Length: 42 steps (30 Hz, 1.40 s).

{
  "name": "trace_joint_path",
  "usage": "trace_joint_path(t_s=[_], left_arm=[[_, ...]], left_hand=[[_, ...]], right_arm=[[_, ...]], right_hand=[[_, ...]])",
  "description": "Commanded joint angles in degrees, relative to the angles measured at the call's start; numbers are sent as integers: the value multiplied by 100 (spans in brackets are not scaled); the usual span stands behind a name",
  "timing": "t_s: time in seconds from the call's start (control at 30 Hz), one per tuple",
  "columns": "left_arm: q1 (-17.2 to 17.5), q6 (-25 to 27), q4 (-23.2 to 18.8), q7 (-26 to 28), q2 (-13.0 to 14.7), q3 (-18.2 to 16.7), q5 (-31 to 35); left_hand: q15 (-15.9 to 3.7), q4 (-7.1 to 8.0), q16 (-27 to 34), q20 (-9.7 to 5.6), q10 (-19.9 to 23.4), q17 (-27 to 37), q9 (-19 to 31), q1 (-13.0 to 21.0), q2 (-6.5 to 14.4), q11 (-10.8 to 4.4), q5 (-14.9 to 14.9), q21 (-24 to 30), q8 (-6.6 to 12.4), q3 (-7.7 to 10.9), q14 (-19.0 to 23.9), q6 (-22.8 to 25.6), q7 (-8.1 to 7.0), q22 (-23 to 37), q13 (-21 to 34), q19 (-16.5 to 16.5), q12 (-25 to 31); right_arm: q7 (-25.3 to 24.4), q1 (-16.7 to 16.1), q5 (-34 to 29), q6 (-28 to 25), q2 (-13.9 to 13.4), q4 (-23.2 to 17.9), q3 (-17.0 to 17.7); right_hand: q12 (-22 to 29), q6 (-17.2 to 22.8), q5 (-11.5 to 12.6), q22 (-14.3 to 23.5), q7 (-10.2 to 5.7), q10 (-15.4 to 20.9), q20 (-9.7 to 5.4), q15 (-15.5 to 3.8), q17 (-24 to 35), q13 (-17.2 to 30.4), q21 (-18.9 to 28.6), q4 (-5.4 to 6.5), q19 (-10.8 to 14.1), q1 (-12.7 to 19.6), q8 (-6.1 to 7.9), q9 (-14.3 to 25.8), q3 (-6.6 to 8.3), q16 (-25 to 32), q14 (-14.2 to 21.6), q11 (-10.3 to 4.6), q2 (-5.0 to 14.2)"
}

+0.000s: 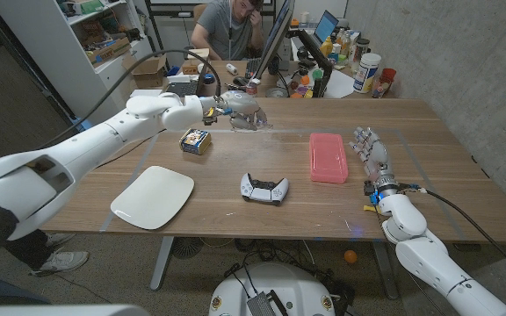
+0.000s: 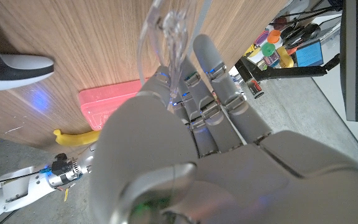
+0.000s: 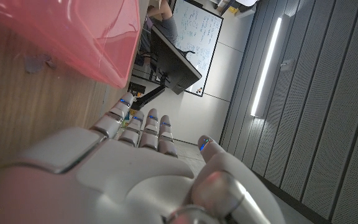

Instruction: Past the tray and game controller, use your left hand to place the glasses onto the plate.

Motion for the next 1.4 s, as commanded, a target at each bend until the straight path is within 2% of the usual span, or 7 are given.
trace_joint_path(t_s=[0.03,0.43,0.6,1.1,1.4], left_arm=[[959,534,-1221,-480,621,-925,-217],[1891,1044,-2034,-541,1183,-1677,-331],[2160,1180,-2238,-544,1312,-1886,-370],[3217,1717,-2977,-335,1921,-2665,-584],[3983,2078,-3379,-120,2353,-3217,-761]], left_hand=[[-216,33,-25,-252,304,21,35,301,329,-332,14,75,2,-9,162,42,-20,-11,32,-36,43],[-216,36,-39,-249,302,34,39,293,330,-344,15,142,-17,-11,184,43,-28,-32,68,-64,26],[-219,31,-43,-253,316,39,41,296,326,-351,16,162,-22,-10,191,48,-27,-39,71,-75,22],[-211,42,-39,-251,355,64,46,284,349,-345,17,254,-33,-5,257,91,-19,-62,131,-93,29],[-213,34,-53,-255,366,71,50,291,346,-333,19,299,-41,0,260,104,-25,-73,148,-100,21]], right_arm=[[198,99,118,-15,-11,132,-89],[333,215,150,-130,-78,100,-196],[372,245,150,-159,-98,87,-236],[535,413,138,-226,-119,110,-388],[678,595,136,-273,-105,184,-503]], right_hand=[[-5,45,17,21,1,38,22,0,-4,26,3,-5,6,-46,-19,17,2,-10,27,-7,248],[-2,57,18,21,9,50,25,3,-4,26,2,-5,4,-45,-15,18,1,-11,26,9,249],[-2,57,18,21,10,50,24,3,-4,26,2,-4,2,-46,-16,18,0,-7,33,9,249],[-1,64,19,21,13,58,20,-2,-4,26,4,-4,7,-47,-15,18,-1,-9,30,7,250],[-3,64,20,21,10,54,21,2,-5,26,3,-5,5,-45,-16,18,0,-10,31,5,250]])
